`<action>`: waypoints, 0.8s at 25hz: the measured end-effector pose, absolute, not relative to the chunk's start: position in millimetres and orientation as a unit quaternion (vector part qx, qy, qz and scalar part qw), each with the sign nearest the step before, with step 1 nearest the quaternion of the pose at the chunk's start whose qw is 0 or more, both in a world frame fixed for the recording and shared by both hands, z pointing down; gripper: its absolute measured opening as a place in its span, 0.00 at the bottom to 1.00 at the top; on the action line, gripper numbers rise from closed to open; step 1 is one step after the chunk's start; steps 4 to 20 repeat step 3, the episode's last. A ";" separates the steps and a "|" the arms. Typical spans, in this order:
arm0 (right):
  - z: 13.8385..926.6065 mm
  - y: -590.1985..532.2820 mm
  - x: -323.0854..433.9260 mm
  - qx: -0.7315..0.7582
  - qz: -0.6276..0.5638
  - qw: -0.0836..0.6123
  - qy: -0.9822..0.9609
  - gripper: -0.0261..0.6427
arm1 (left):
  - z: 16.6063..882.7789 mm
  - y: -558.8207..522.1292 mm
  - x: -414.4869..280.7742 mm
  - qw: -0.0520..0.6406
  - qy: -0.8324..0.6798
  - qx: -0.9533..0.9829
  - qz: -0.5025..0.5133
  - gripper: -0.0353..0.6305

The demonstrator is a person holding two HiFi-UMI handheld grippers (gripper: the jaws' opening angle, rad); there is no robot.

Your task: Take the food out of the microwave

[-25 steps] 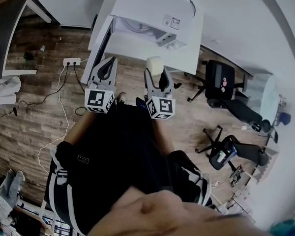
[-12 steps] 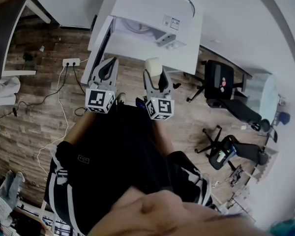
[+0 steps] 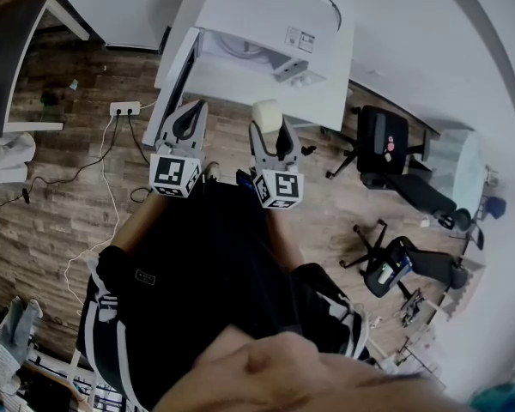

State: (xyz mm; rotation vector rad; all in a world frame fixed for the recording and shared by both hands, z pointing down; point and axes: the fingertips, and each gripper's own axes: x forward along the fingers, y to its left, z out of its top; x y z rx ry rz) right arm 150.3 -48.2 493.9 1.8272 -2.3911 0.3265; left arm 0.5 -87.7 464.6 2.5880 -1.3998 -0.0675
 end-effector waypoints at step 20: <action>493.6 -47.7 149.5 0.602 0.108 0.058 -0.789 0.47 | 463.7 -87.5 0.9 0.098 -0.472 0.876 -0.022 0.10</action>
